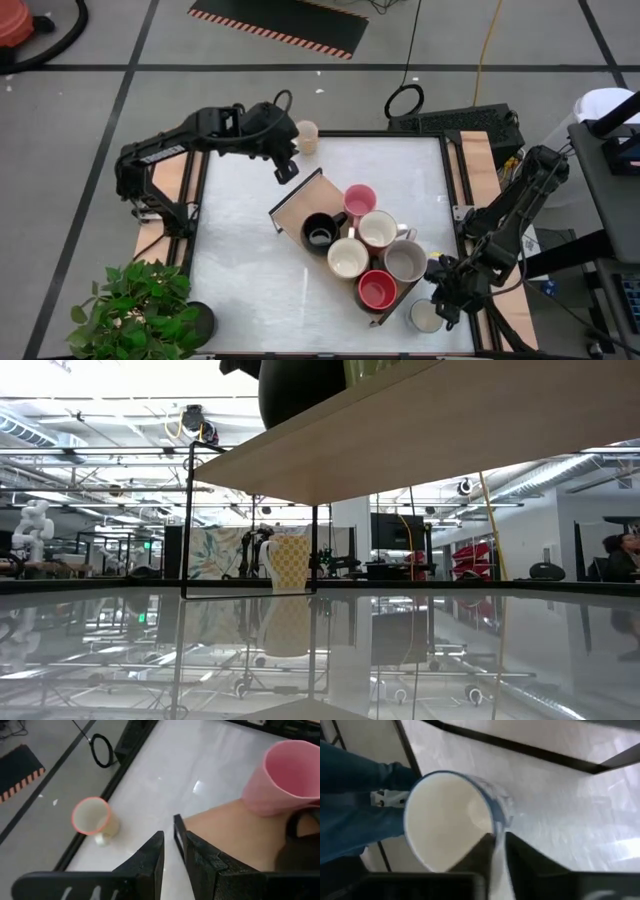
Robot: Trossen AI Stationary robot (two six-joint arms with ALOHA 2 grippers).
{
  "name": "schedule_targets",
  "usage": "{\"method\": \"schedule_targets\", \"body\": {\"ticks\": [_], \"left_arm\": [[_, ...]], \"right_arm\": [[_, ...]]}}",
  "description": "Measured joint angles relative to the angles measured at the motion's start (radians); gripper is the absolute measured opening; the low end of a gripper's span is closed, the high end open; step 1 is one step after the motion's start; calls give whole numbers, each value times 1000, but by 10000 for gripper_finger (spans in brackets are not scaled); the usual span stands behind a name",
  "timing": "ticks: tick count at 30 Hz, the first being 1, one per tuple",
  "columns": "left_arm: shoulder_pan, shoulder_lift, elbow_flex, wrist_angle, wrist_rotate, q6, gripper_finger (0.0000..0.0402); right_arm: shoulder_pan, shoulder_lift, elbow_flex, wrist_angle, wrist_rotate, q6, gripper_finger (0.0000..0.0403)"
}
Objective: Place coffee mugs
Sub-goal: Put the blue-white mug on the shelf
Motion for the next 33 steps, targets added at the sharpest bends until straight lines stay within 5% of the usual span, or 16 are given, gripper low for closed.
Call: {"method": "schedule_targets", "body": {"ticks": [3,20,24,30,33], "left_arm": [[30,0,0,9,0,8,79],[91,0,0,13,0,15,79],[91,0,0,13,0,11,79],[91,0,0,13,0,0,79],[91,0,0,13,0,-1,79]], "right_arm": [[0,1,-1,15,-3,-2,12],[0,2,-40,100,82,10,120],[0,2,-61,129,78,6,98],[0,2,-64,114,59,-42,11],[0,3,-64,102,56,-40,10]]}}
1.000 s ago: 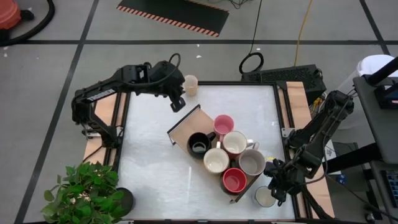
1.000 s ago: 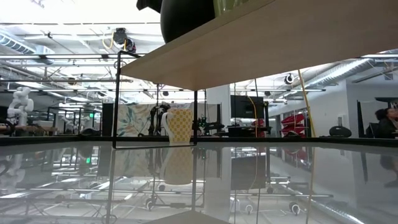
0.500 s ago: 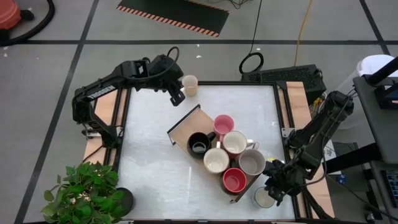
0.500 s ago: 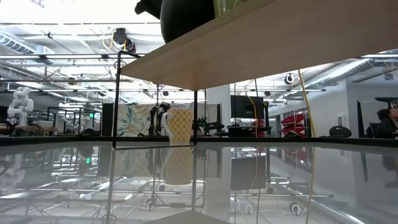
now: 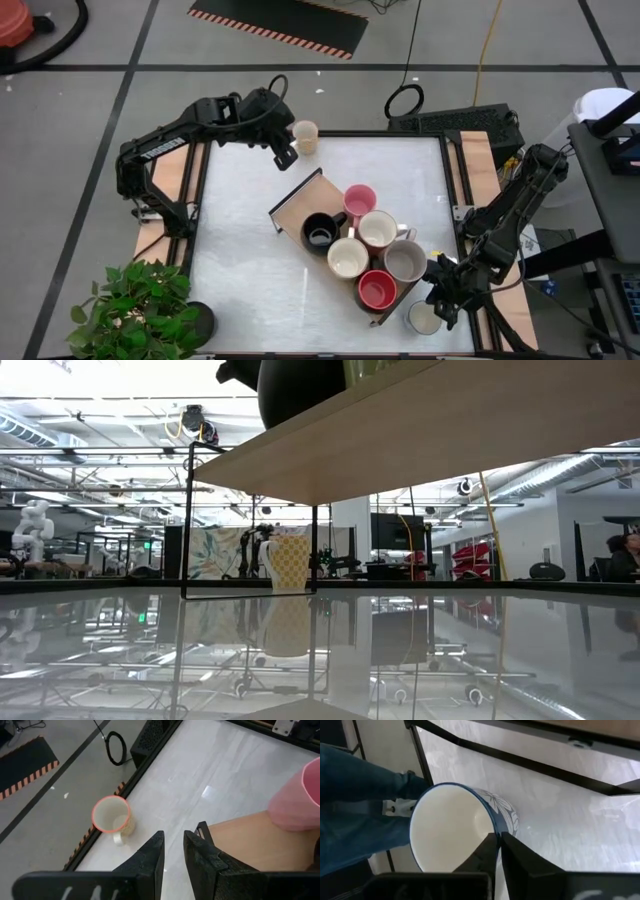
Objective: Place coffee mugs
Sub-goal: Put the blue-white mug on the shelf
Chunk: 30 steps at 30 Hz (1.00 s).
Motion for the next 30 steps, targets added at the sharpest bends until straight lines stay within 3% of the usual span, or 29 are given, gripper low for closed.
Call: {"method": "schedule_targets", "body": {"ticks": [7,16,20,25,30], "left_arm": [[0,0,0,0,0,-2,79],[0,0,0,0,0,-4,79],[0,0,0,0,0,3,79],[0,0,-1,0,0,26,79],[0,0,-1,0,0,45,79]], "right_arm": [[0,0,0,-1,34,-2,17],[0,3,-1,-13,83,-22,118],[0,13,-1,-10,83,-36,136],[0,34,-27,38,77,-43,104],[0,34,-70,130,49,4,28]]}}
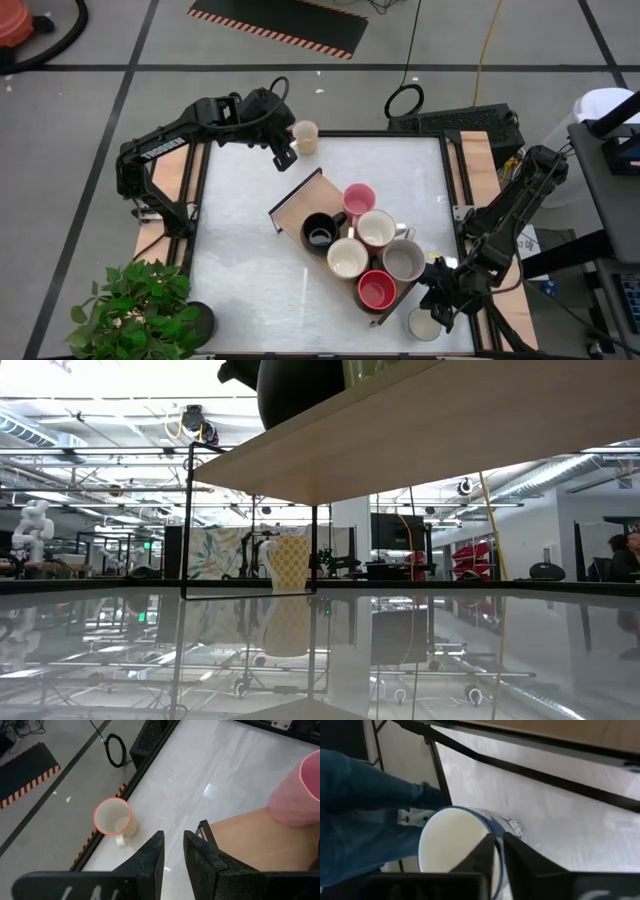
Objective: Place coffee mugs
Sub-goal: Put the blue-white mug on the shelf
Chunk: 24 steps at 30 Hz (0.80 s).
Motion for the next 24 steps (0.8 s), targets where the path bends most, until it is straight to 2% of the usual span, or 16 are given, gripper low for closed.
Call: {"method": "schedule_targets", "body": {"ticks": [2,15,20,24], "left_arm": [[0,0,0,0,0,6,79],[3,0,0,-1,0,34,79],[4,0,0,-14,0,34,79],[4,0,0,-32,0,34,79]], "right_arm": [[0,0,0,0,-3,8,8],[0,-1,2,-8,-22,86,0],[0,-6,-1,27,-25,98,13],[18,-28,-2,55,-34,97,43]]}}
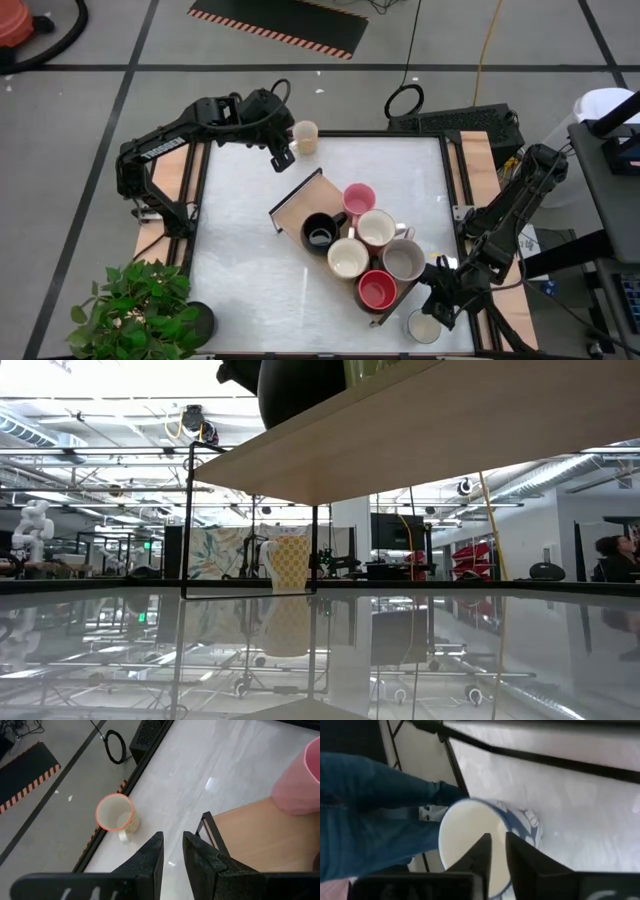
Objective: Place coffee mugs
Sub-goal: Put the blue-white mug on the shelf
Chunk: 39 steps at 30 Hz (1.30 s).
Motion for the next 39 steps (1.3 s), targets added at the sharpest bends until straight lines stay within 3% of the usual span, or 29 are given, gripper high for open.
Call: {"method": "schedule_targets", "body": {"ticks": [9,14,19,25,33,39], "left_arm": [[0,0,0,-11,0,-25,79],[0,0,0,-14,1,-38,79],[0,0,0,-20,1,-59,79],[0,0,0,-19,0,-59,79],[0,0,0,-18,-34,-59,79],[12,0,0,-18,-52,-58,79]], "right_arm": [[44,20,-4,-79,-19,10,147],[42,42,-17,-57,-3,-45,163],[42,44,-29,-55,2,-39,122],[42,44,-29,-19,4,-50,12],[42,-13,-30,-48,-2,-26,1],[42,-129,35,-227,7,-2,0]]}}
